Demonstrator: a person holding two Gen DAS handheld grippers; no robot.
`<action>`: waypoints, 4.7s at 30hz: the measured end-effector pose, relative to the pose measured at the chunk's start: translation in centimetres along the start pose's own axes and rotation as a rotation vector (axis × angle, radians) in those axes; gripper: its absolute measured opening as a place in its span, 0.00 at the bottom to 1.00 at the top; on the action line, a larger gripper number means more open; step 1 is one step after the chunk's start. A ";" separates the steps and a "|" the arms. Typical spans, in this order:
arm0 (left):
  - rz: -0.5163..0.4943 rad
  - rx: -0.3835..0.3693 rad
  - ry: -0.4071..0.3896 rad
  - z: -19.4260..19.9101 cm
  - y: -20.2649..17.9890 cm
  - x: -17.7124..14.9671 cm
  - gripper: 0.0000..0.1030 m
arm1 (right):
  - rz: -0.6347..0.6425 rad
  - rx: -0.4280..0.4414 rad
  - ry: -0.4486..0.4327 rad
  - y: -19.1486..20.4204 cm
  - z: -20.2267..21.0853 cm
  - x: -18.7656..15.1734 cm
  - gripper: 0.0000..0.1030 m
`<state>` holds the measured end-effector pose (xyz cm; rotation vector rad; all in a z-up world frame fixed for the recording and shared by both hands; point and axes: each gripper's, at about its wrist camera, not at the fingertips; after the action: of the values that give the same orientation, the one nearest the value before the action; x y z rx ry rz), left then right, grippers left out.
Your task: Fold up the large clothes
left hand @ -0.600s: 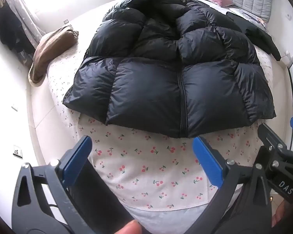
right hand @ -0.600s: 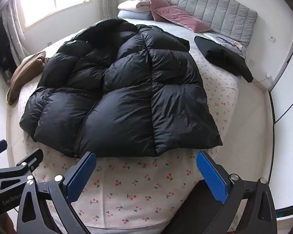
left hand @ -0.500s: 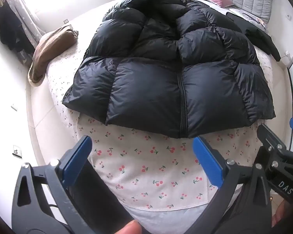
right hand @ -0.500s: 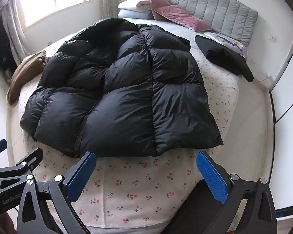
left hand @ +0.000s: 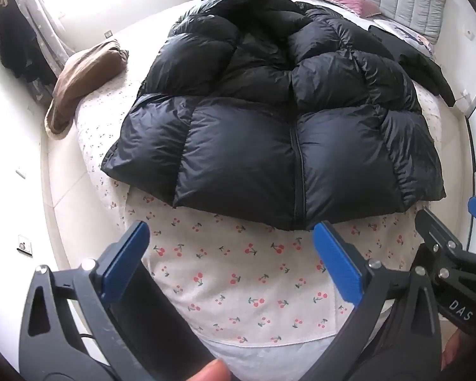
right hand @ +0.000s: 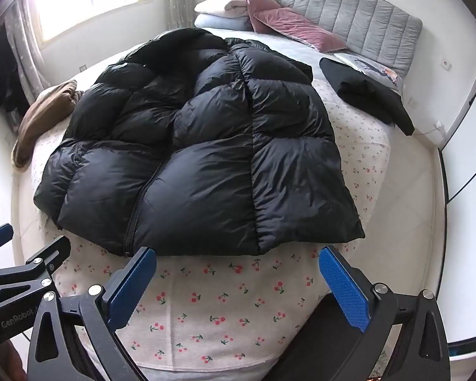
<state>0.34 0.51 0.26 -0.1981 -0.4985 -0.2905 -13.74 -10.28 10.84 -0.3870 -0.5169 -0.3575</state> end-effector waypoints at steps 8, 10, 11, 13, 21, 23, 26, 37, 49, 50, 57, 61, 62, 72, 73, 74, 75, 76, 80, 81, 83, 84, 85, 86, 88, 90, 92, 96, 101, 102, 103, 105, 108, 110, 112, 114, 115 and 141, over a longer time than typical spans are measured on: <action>-0.001 0.002 0.002 0.1 0.1 0.1 1.00 | 0.000 0.007 -0.003 0.0 0.1 0.1 1.00; -0.001 0.004 0.002 0.1 0.2 0.1 1.00 | 0.000 0.007 -0.002 0.0 0.1 0.1 1.00; -0.001 0.005 0.003 0.1 0.2 0.2 1.00 | 0.000 0.009 -0.002 0.0 0.1 0.1 1.00; -0.002 0.006 0.004 0.0 0.1 0.1 1.00 | -0.002 0.010 0.000 0.0 0.1 0.1 1.00; 0.001 0.019 0.009 -0.2 0.5 0.0 1.00 | 0.003 0.016 0.002 0.1 0.0 0.0 1.00; 0.000 0.021 0.011 -0.3 0.5 0.0 1.00 | 0.005 0.016 0.003 0.2 -0.1 0.1 1.00; 0.000 0.022 0.011 -0.3 0.5 0.0 1.00 | 0.005 0.017 0.006 0.2 -0.2 0.1 1.00; 0.001 0.022 0.012 -0.3 0.6 0.0 1.00 | 0.008 0.017 0.011 0.5 -0.2 0.1 1.00; 0.000 0.023 0.015 -0.3 0.6 0.0 1.00 | 0.007 0.018 0.015 0.4 -0.4 0.0 1.00; 0.000 0.023 0.015 -0.3 0.6 0.0 1.00 | 0.006 0.018 0.016 0.4 -0.5 0.0 1.00; -0.001 0.022 0.017 -0.4 0.8 -0.1 1.00 | 0.007 0.018 0.017 0.4 -0.5 0.0 1.00; -0.001 0.023 0.020 -0.6 0.8 -0.2 1.00 | 0.007 0.017 0.019 0.4 -0.6 0.0 1.00; -0.002 0.023 0.019 -0.5 0.7 -0.2 1.00 | 0.006 0.017 0.020 0.4 -0.6 -0.1 1.00; -0.014 0.032 0.027 -0.8 0.5 -0.2 1.00 | 0.006 0.015 0.024 0.3 -0.8 -0.1 1.00; -0.015 0.031 0.028 -0.9 0.5 -0.2 1.00 | 0.007 0.014 0.026 0.3 -0.8 -0.1 1.00; -0.018 0.031 0.029 -0.9 0.6 -0.2 1.00 | 0.008 0.015 0.027 0.2 -0.9 -0.1 1.00; -0.020 0.027 0.033 -1.1 0.7 -0.2 1.00 | 0.008 0.019 0.028 0.2 -1.1 0.0 1.00; -0.018 0.019 0.034 -1.2 0.7 0.0 1.00 | 0.011 0.028 0.029 0.0 -1.3 -0.1 1.00; -0.063 -0.069 -0.030 -1.5 1.6 0.3 1.00 | 0.026 0.085 0.040 -0.7 -2.4 0.3 1.00; -0.080 -0.075 -0.029 -1.7 1.8 0.4 1.00 | 0.027 0.092 0.032 -1.0 -2.6 0.4 1.00; -0.107 -0.074 -0.036 -2.0 2.4 0.8 1.00 | 0.025 0.081 0.012 -1.7 -2.9 0.6 1.00; -0.113 -0.076 -0.039 -2.1 2.7 1.1 1.00 | 0.022 0.070 0.008 -2.2 -3.1 0.8 1.00; -0.120 -0.081 -0.039 -2.1 3.2 1.3 1.00 | 0.017 0.067 0.014 -2.7 -3.4 1.0 1.00; -0.129 -0.088 -0.036 -2.2 3.7 1.7 1.00 | 0.012 0.076 0.022 -3.2 -3.8 1.2 1.00; -0.155 -0.101 -0.028 -2.3 4.9 2.5 1.00 | 0.009 0.116 0.054 -4.5 -5.0 1.5 1.00; -0.174 -0.115 -0.010 -2.5 6.0 3.2 1.00 | 0.008 0.154 0.087 -5.6 -6.2 1.8 1.00; -0.161 -0.144 0.007 -2.7 7.9 4.2 1.00 | 0.016 0.187 0.114 -7.1 -7.6 2.1 1.00; -0.086 -0.202 -0.006 -2.8 12.7 6.5 1.00 | 0.005 0.199 0.153 -10.2 -10.3 3.0 1.00; -0.117 -0.095 -0.009 -4.4 17.5 8.5 0.96 | -0.041 0.239 0.187 -13.8 -13.6 4.0 1.00; -0.117 -0.112 -0.011 -4.9 18.7 8.8 0.86 | -0.055 0.253 0.204 -14.3 -14.3 4.3 1.00; -0.095 -0.152 0.006 -5.8 20.3 9.2 0.81 | -0.080 0.292 0.231 -15.1 -15.4 4.4 1.00; -0.036 -0.228 0.061 -7.4 22.8 9.4 0.66 | -0.142 0.380 0.277 -16.1 -17.3 4.6 1.00; 0.010 -0.331 0.108 -10.1 25.4 9.1 0.66 | -0.220 0.483 0.341 -17.2 -20.1 4.6 1.00; 0.035 -0.391 0.116 -11.4 26.3 9.0 0.66 | -0.267 0.543 0.364 -17.6 -21.7 4.5 1.00; 0.074 -0.482 0.111 -13.0 27.5 8.9 0.66 | -0.336 0.625 0.402 -17.7 -23.8 4.3 1.00; 0.134 -0.581 0.089 -14.4 28.3 8.6 0.66 | -0.395 0.702 0.443 -17.4 -25.9 4.0 1.00; 0.165 -0.615 0.084 -14.9 28.6 8.3 0.66 | -0.421 0.738 0.465 -16.9 -27.0 3.8 1.00; 0.031 -0.633 0.233 0.6 14.4 -2.9 0.06 | -0.466 0.719 0.325 -20.5 -17.2 0.8 0.07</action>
<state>2.23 14.89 -2.34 -0.7773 -0.1586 -0.4305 -14.77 -35.82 2.90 0.4927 -0.3798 -0.6376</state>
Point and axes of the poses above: each gripper's, at about its wrist camera, not at the fingertips, and z roughly against the way its jaws point, y to its left, x to its top, and after that the axes turned 15 degrees about -x, right-handed
